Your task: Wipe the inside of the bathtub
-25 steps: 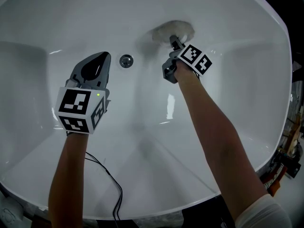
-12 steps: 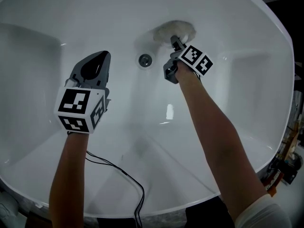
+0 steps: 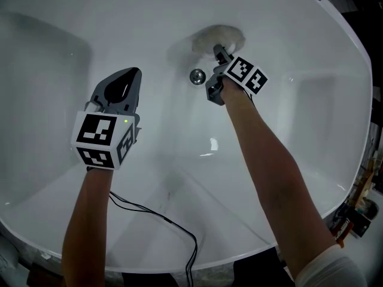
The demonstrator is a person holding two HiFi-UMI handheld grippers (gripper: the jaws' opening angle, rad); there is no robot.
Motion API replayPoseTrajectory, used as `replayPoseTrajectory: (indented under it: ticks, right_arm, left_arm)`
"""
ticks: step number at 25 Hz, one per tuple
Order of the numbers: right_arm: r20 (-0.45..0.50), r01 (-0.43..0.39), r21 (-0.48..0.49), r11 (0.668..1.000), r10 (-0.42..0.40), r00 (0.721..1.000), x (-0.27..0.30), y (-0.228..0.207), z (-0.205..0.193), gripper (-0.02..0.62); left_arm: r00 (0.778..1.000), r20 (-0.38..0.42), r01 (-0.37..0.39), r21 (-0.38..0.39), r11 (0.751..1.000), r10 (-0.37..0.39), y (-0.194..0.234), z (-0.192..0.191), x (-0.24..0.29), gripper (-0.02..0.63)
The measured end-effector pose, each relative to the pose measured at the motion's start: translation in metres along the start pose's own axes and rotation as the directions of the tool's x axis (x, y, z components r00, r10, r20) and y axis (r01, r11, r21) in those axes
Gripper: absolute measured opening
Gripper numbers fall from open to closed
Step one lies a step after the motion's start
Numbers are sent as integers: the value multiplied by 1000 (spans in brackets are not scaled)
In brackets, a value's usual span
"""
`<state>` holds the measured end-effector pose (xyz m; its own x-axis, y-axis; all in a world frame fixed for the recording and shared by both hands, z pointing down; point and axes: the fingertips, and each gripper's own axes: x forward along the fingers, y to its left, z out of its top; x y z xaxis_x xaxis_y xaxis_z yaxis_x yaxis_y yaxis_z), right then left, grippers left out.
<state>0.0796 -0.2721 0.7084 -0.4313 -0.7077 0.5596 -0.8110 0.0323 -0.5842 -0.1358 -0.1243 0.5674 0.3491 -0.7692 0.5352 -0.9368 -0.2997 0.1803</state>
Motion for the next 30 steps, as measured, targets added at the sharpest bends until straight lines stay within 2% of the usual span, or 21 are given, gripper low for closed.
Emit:
replayPoseTrajectory:
  ticks: [20, 27, 30]
  right_arm:
    - [-39, 2, -20, 1000, -3, 999, 41, 72, -46, 83]
    - [-66, -22, -40, 999, 19, 998, 55, 113, -67, 83]
    - [-97, -65, -80, 995, 57, 994, 64, 135, -77, 84]
  left_arm:
    - [1000, -16, 1, -15, 1000, -1, 82, -12, -30, 6]
    - [1000, -7, -8, -35, 999, 8, 111, -16, -49, 6]
    - [1000, -3, -15, -39, 999, 15, 123, -18, -57, 6]
